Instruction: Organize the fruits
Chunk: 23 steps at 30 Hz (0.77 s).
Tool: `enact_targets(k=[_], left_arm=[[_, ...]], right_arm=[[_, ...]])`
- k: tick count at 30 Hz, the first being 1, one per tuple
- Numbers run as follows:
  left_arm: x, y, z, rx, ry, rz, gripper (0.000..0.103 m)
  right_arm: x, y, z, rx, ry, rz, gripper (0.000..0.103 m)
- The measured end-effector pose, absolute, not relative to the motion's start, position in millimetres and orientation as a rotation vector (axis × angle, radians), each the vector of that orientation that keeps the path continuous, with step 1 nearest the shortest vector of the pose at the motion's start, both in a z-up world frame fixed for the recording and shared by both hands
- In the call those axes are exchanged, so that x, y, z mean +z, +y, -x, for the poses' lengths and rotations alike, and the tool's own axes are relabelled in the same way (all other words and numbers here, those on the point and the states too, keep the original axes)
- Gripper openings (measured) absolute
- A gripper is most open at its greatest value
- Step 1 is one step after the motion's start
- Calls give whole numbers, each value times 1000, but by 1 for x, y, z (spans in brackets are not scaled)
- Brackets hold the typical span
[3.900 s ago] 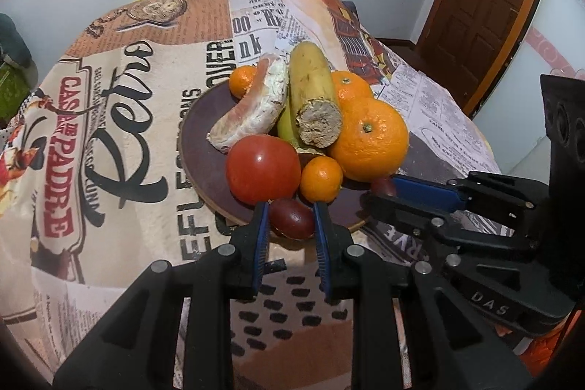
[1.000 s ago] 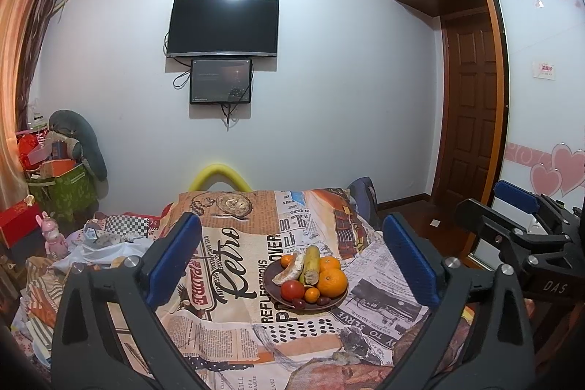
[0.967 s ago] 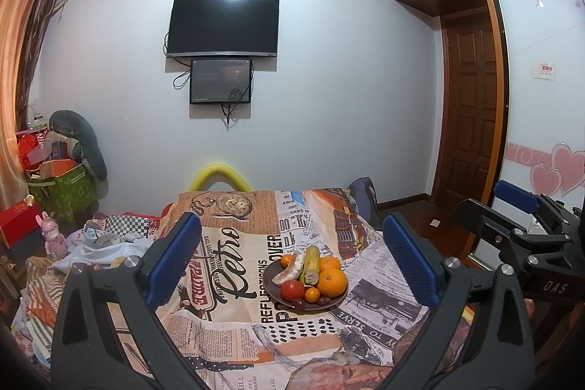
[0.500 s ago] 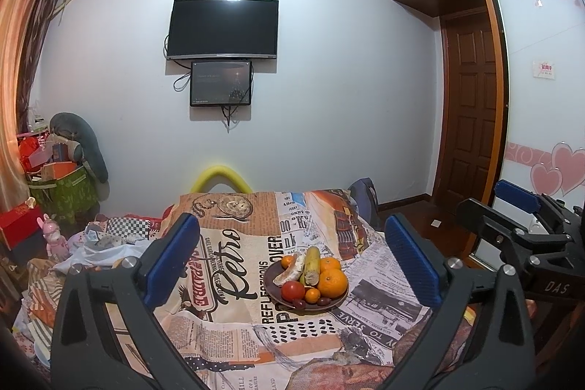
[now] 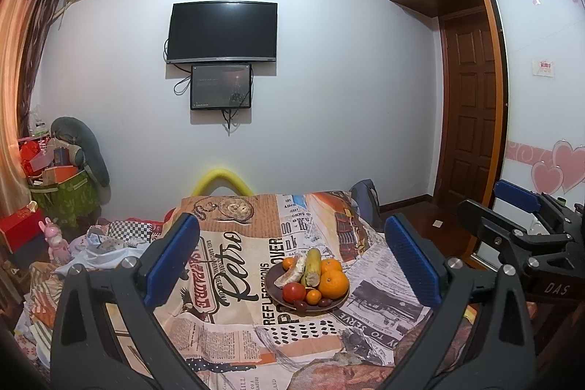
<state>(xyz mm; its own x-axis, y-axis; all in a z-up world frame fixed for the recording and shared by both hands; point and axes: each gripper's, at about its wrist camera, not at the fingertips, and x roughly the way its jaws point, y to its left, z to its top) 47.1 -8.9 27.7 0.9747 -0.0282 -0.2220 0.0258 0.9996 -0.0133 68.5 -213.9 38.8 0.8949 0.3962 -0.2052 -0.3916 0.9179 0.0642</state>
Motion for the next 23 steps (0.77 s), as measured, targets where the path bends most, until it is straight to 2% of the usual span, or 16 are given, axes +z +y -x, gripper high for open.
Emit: enact_targets(k=[23], left_arm=[[27,-6,-48,-52,243,21,103]], right_arm=[[38,-211,-67,400,220,-7,103]])
